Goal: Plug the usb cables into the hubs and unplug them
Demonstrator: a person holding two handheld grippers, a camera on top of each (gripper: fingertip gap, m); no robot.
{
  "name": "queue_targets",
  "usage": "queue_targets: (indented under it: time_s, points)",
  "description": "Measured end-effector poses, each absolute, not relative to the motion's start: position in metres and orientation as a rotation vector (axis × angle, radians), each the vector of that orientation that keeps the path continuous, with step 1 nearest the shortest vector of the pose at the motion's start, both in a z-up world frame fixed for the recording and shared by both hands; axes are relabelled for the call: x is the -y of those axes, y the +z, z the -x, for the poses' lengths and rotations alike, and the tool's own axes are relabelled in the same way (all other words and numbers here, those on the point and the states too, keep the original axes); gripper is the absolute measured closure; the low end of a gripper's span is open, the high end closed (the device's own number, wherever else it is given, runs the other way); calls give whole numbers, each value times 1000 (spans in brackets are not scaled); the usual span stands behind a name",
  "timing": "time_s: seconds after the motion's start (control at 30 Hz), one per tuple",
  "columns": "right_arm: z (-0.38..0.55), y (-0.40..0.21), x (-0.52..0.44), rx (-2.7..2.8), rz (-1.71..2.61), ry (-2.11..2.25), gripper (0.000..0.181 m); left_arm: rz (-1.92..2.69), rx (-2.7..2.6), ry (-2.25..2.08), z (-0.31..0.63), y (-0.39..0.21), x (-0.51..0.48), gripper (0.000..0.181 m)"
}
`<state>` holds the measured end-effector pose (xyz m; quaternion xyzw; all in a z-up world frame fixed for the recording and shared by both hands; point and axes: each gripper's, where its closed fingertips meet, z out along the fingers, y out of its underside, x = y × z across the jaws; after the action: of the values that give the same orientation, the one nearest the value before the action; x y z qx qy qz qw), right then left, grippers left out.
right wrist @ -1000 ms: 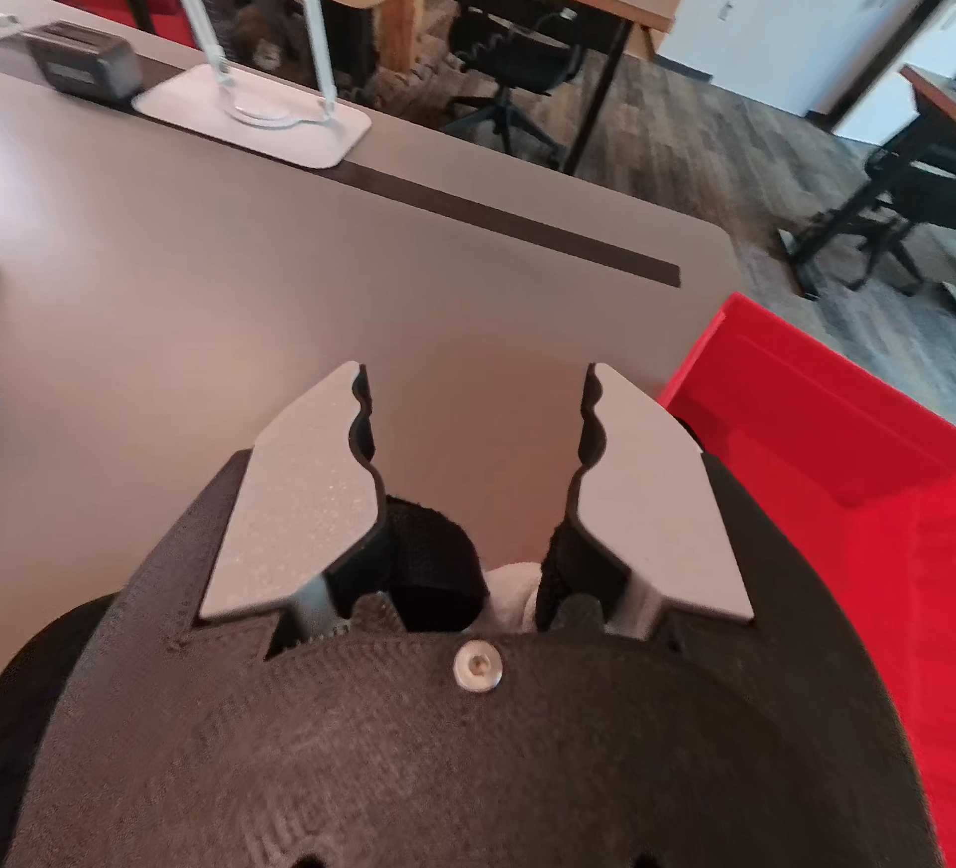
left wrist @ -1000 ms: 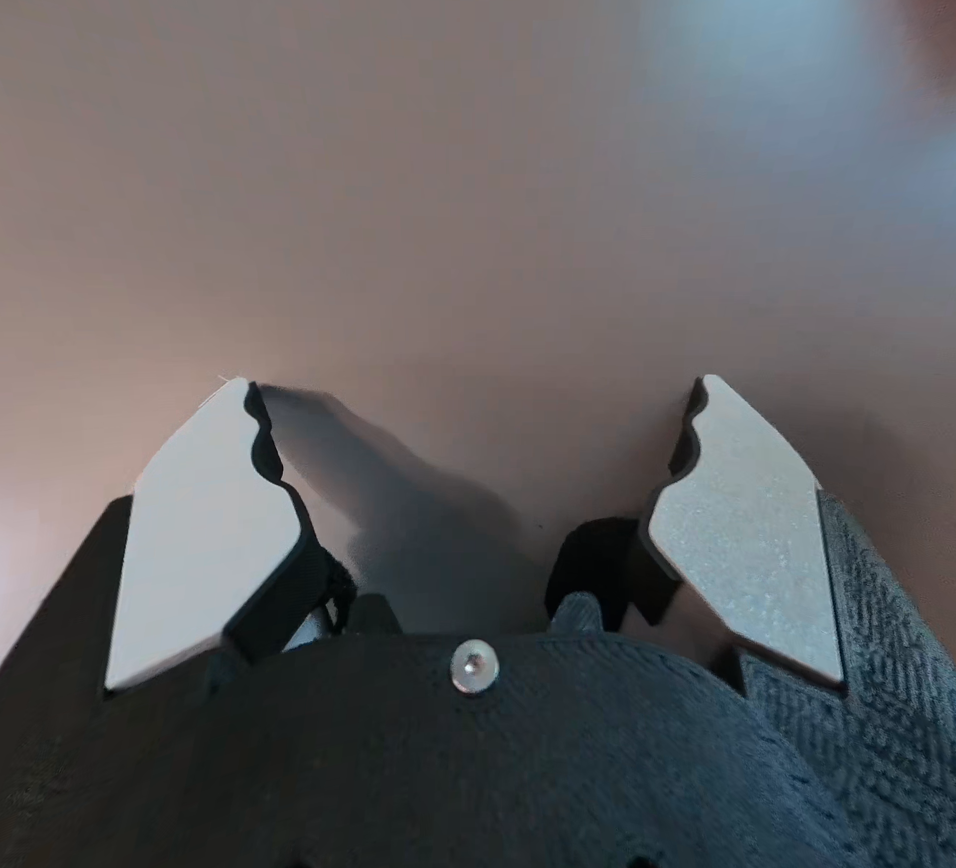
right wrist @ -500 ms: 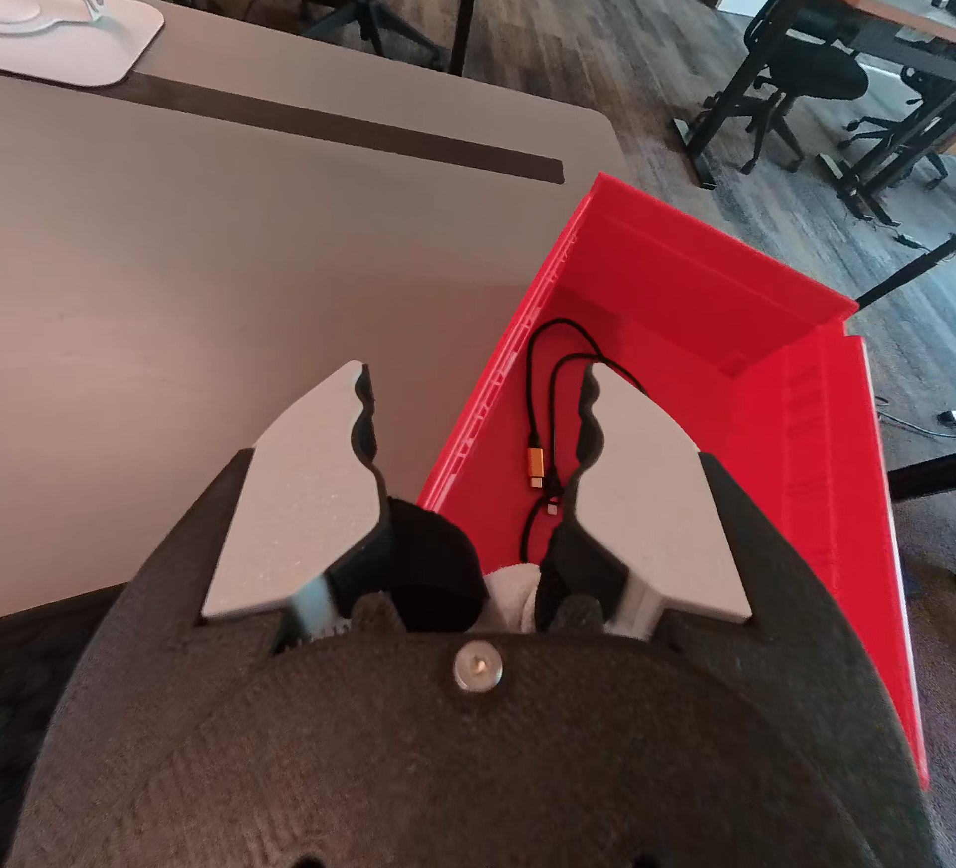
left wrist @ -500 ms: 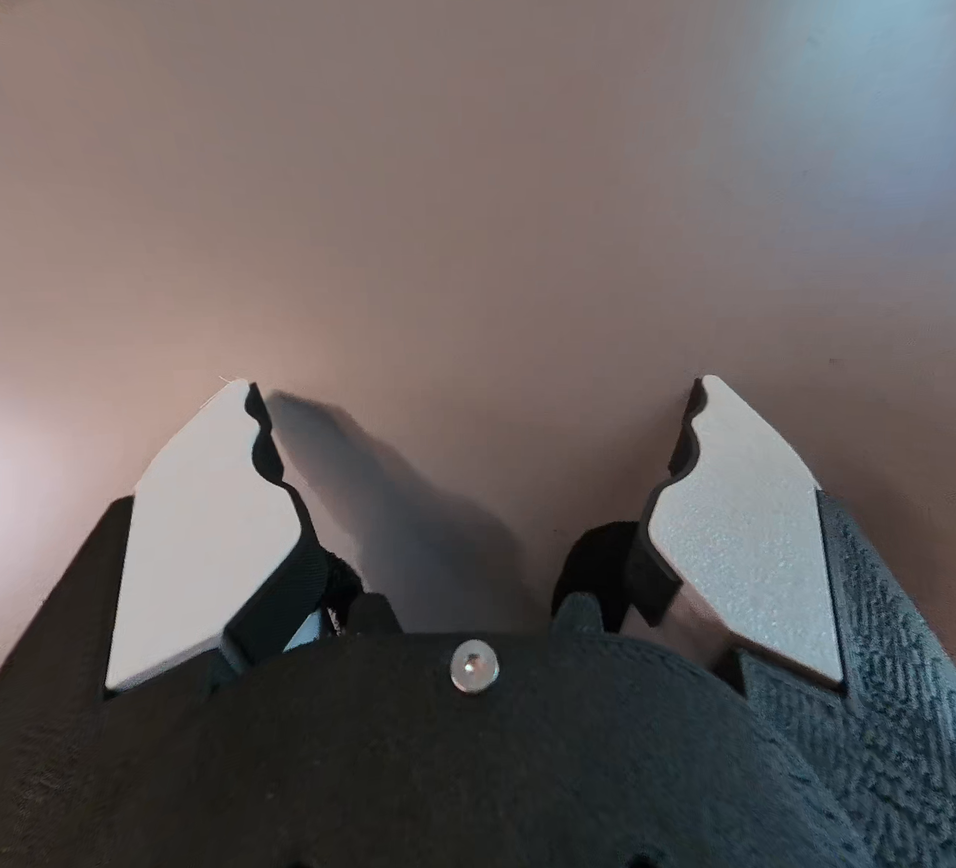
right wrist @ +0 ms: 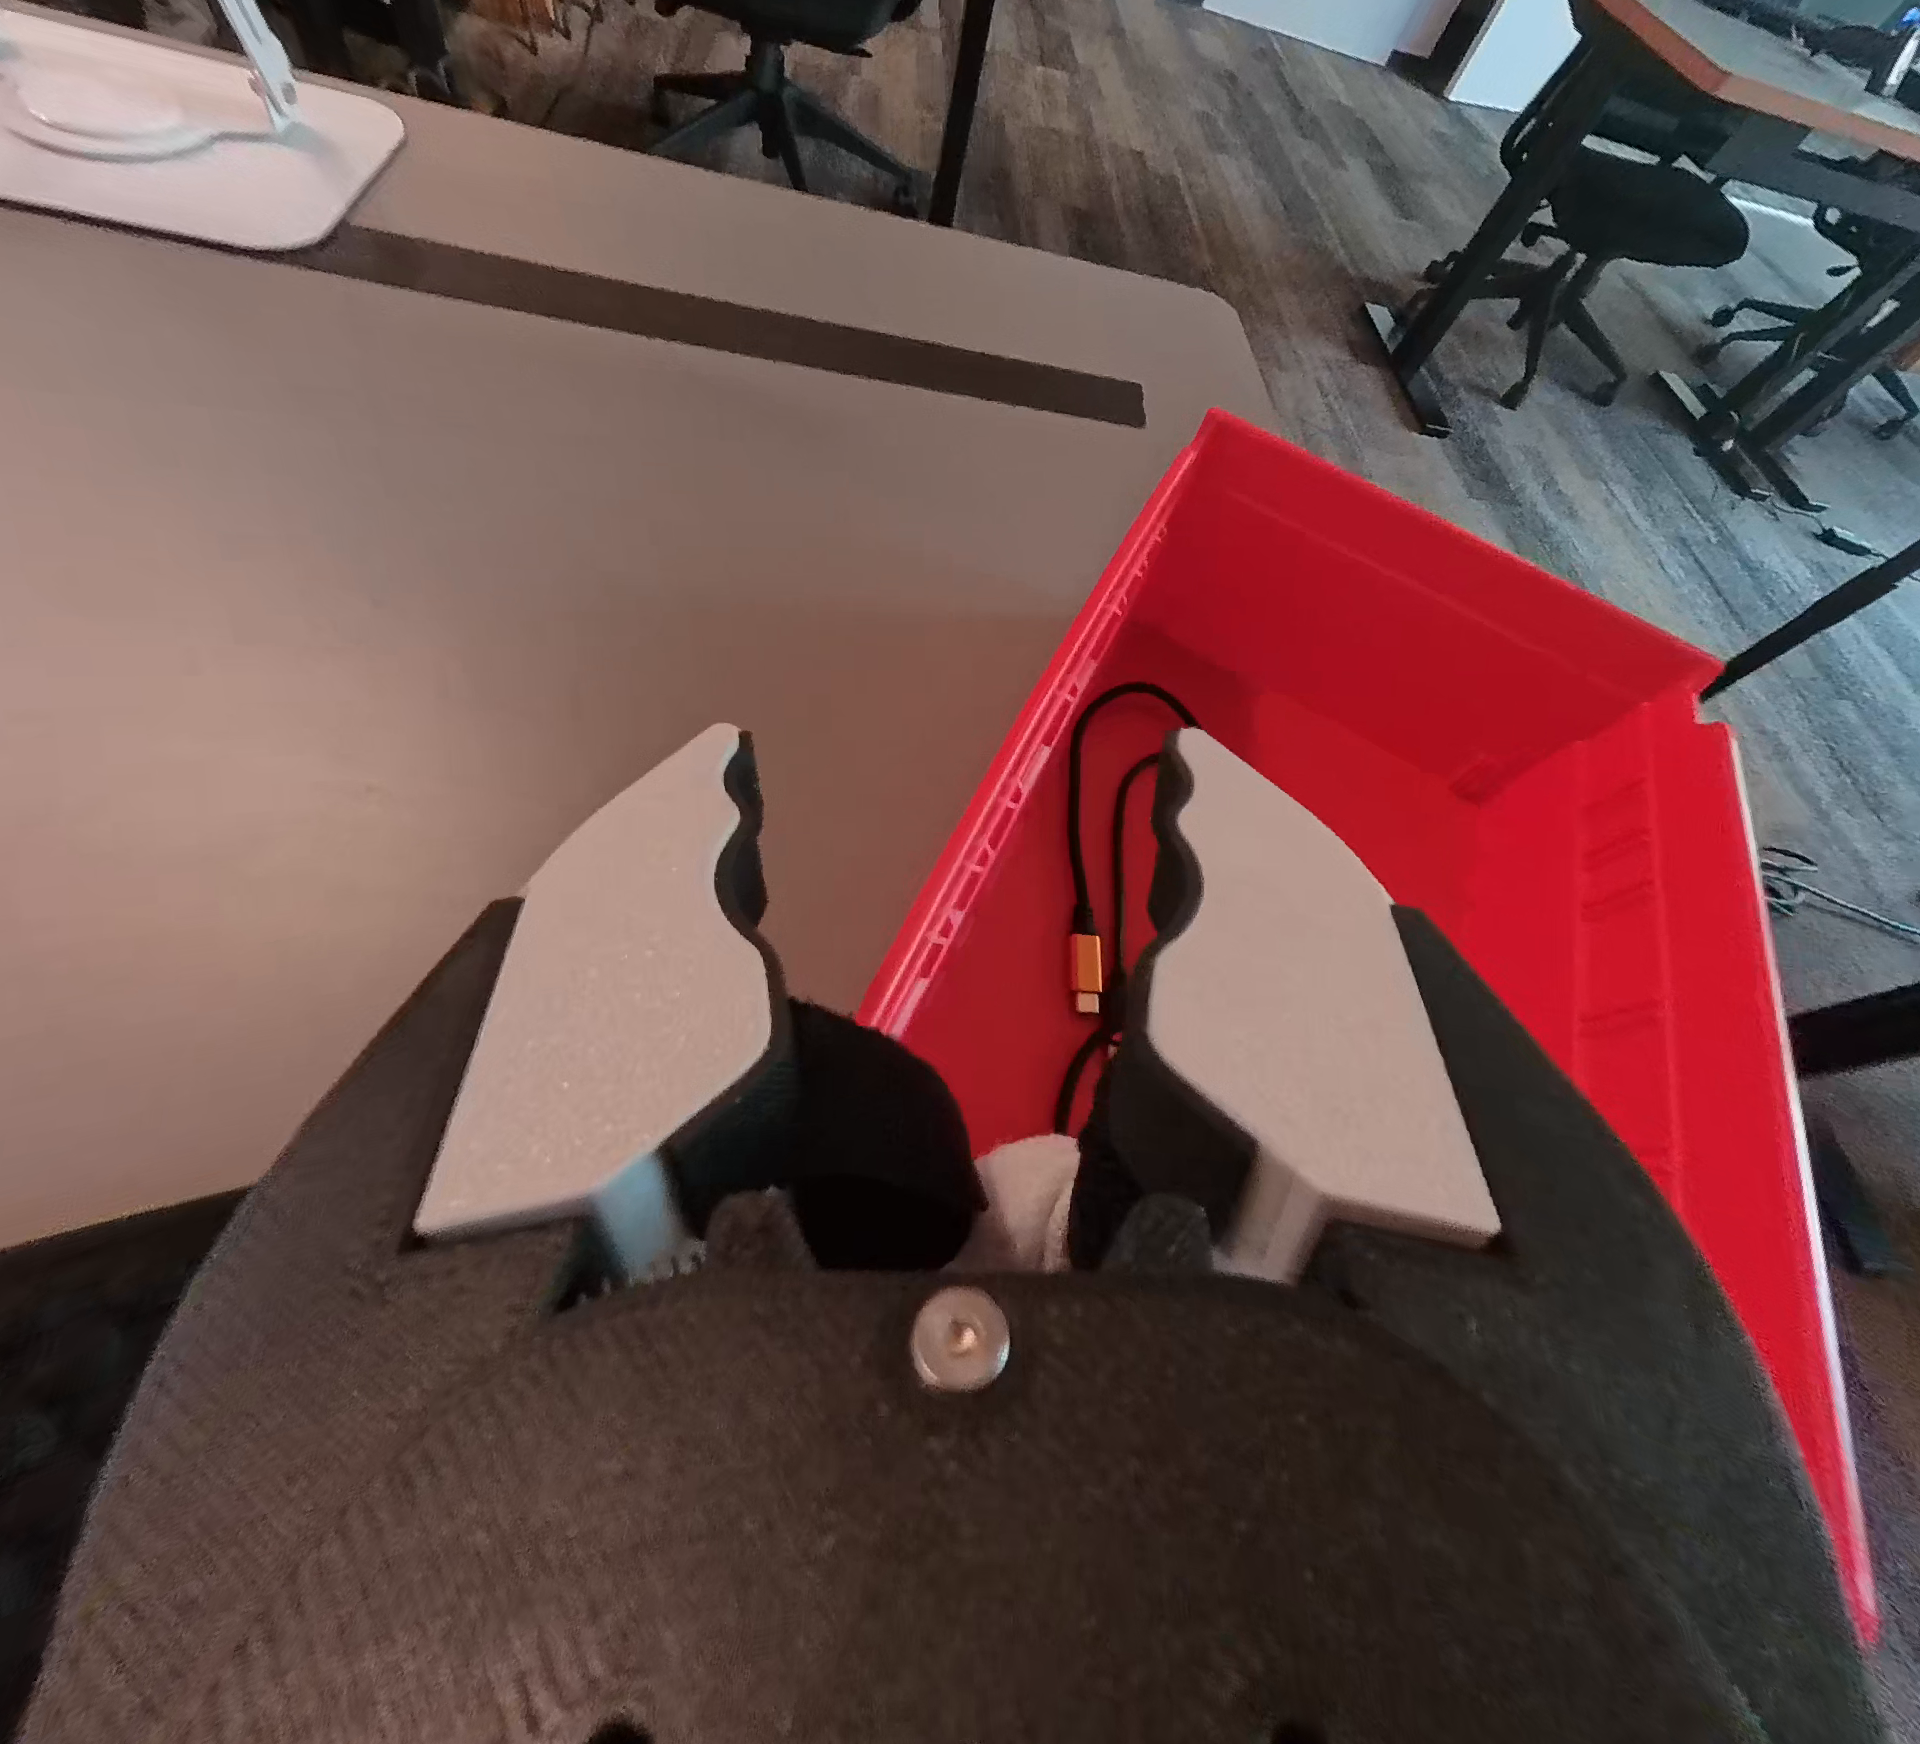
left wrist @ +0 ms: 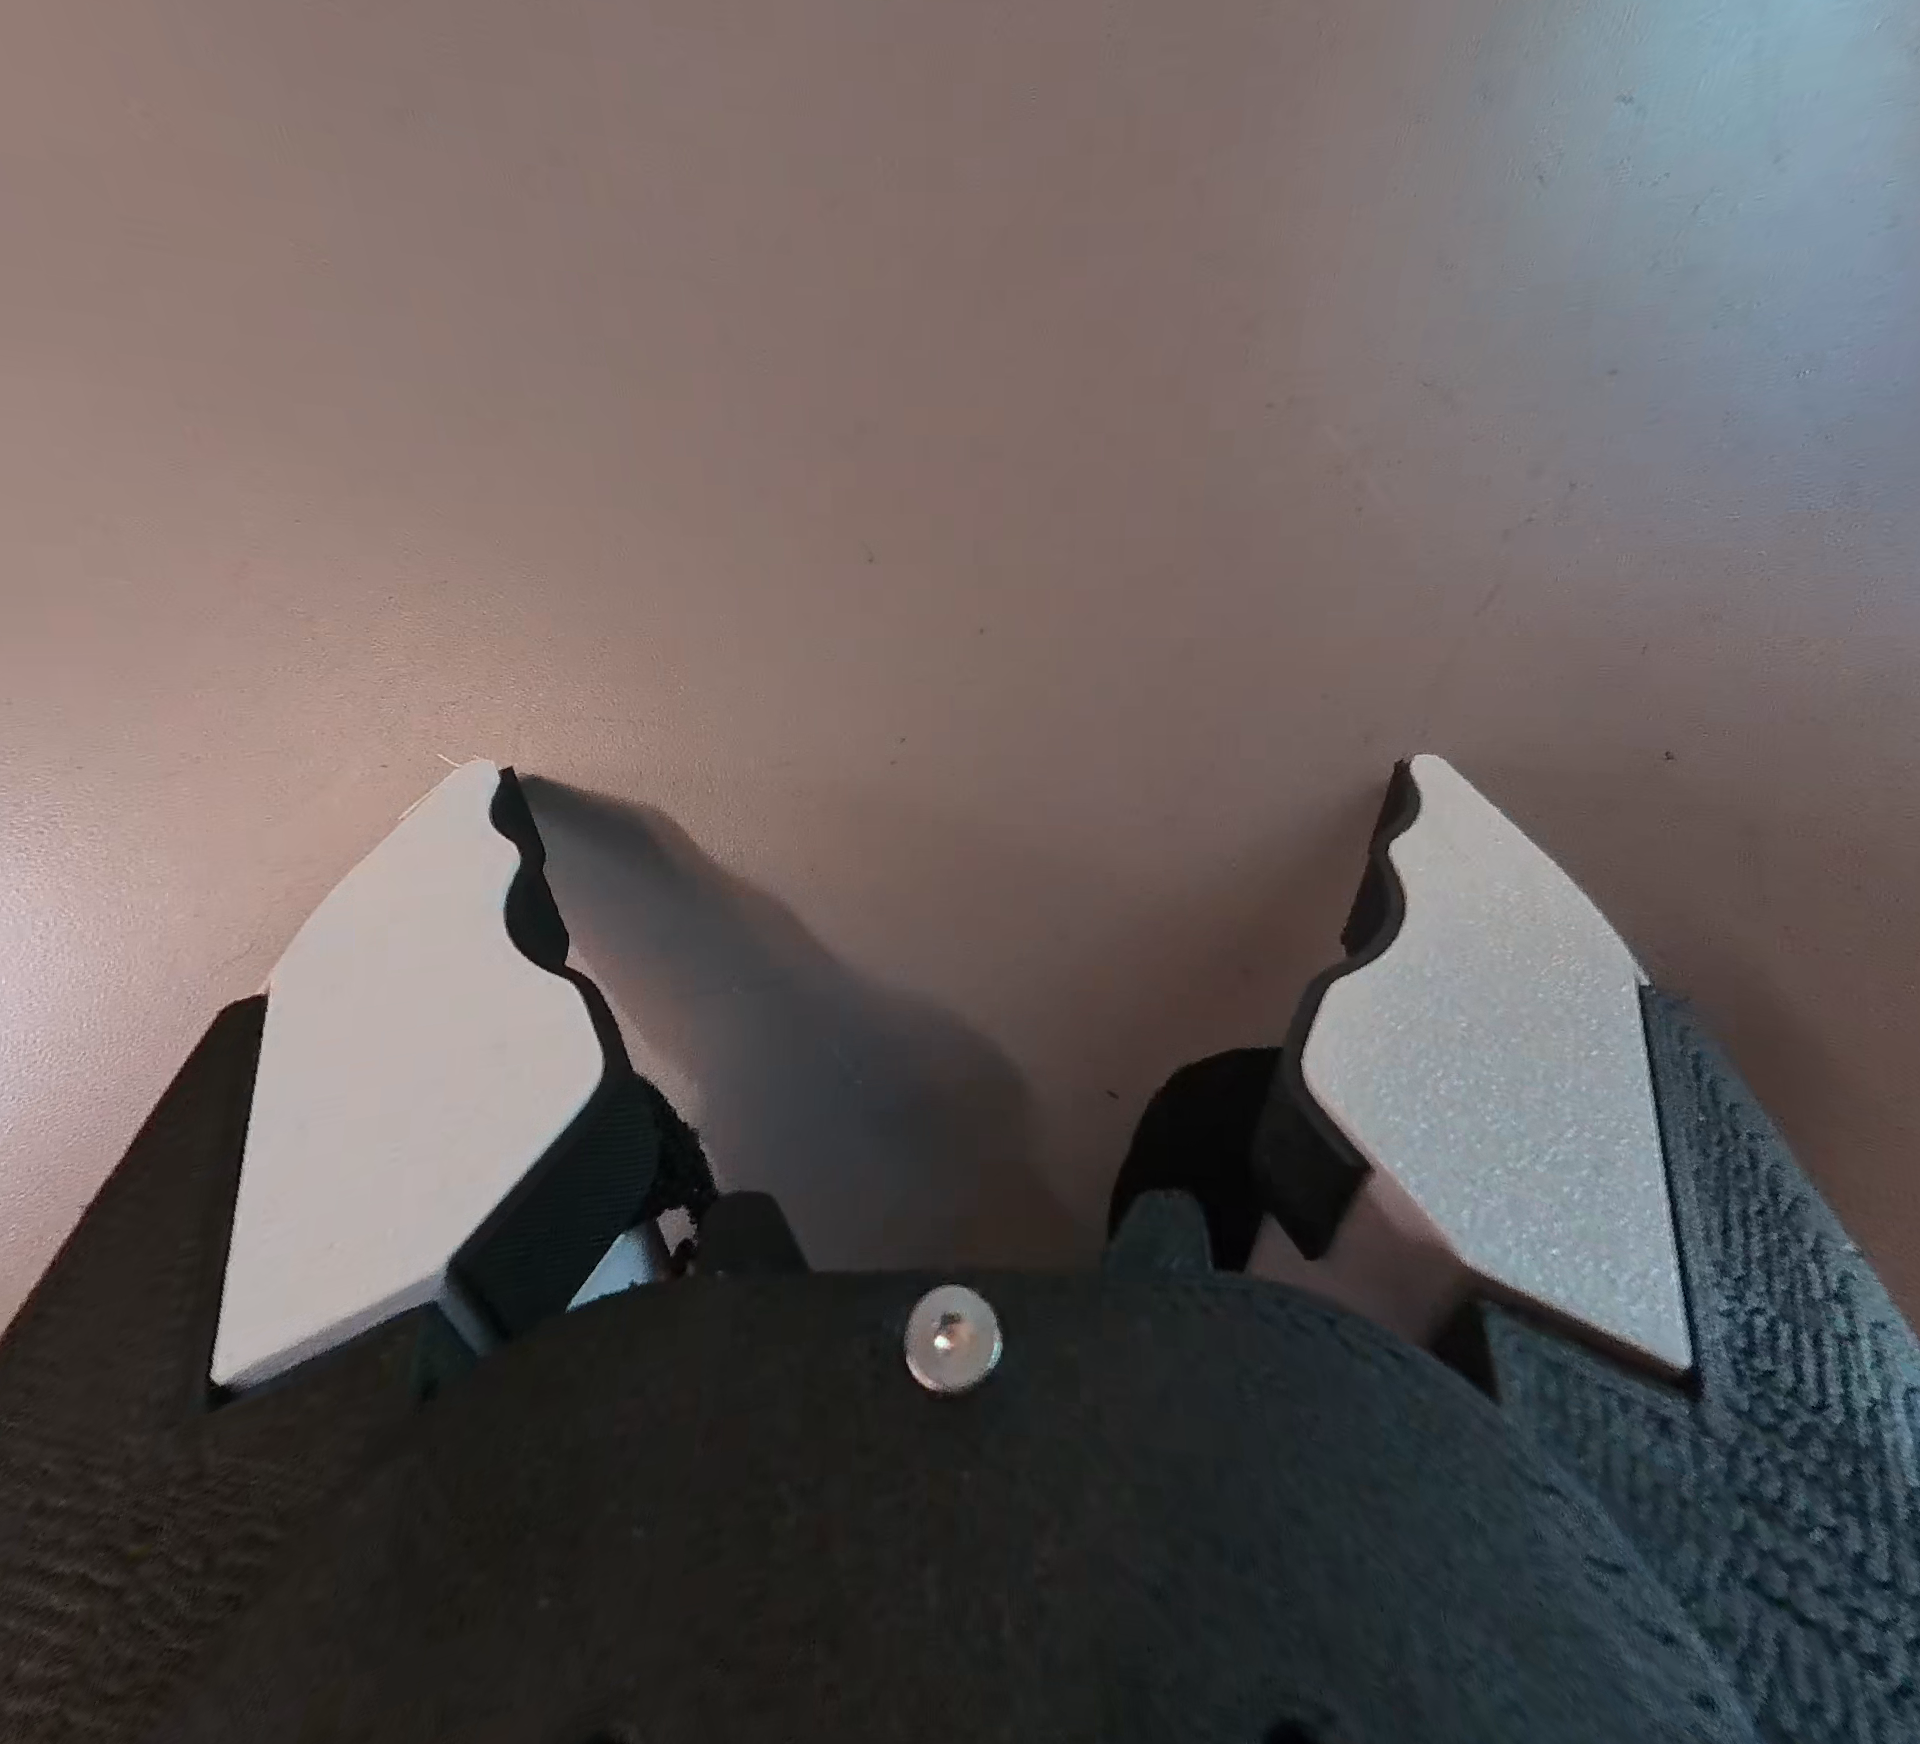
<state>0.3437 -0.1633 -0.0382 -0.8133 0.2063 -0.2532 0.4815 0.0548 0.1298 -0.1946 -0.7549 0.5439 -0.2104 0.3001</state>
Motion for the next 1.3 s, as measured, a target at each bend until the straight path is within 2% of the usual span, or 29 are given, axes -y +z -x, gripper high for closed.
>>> queue_targets:
  time_s: [0.27, 1.3]
  points:
    - [-336, -20, 163, -478, 1898, -619, 111, 2004, -1444, -558, -55, -195, -130, 36]
    - [-324, -13, 154, -372, 1896, -653, 114, 2003, -1445, -559, -54, -195, -130, 36]
